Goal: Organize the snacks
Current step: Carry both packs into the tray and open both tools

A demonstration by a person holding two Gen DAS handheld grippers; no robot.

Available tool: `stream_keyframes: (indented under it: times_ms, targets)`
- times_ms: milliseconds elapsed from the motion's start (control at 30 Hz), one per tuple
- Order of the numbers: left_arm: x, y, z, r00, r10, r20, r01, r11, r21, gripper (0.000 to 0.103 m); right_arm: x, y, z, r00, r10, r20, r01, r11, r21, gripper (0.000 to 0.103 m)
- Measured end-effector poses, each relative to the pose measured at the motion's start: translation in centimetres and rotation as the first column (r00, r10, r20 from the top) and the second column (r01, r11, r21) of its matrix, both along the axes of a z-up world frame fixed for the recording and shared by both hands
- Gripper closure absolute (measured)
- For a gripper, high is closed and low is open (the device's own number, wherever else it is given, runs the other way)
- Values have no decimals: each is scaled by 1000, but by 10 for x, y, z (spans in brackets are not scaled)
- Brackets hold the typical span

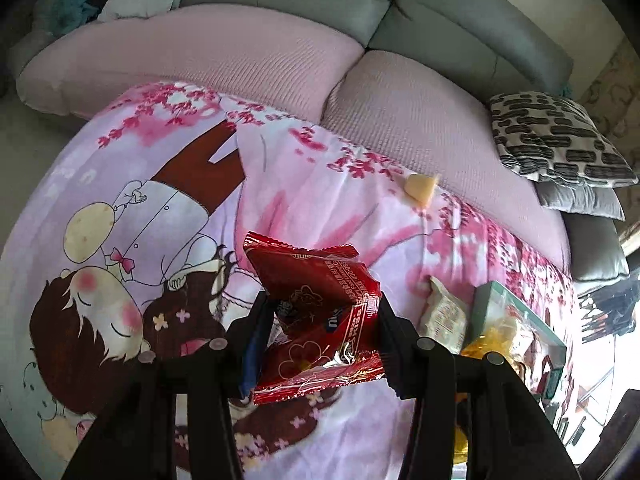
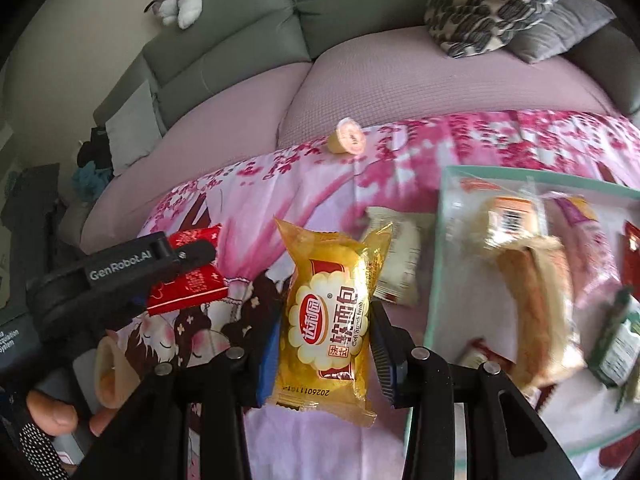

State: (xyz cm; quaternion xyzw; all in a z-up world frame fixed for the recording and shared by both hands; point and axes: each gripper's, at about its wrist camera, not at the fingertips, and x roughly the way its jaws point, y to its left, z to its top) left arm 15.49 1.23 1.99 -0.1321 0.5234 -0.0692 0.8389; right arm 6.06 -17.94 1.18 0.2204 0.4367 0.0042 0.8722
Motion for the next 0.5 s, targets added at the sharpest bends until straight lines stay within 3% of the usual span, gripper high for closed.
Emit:
stream_keyframes:
  times_ms: [233,500]
  targets:
    - [-14,-53,15,987,-154,46,154,988,4,52,-40,-57,9,988,-155,28,154,988,9,60]
    - [-36,-129,9,930,-360,73,359,933,37,52,-77,-130,11,938,-346,34,347,938,-7,60]
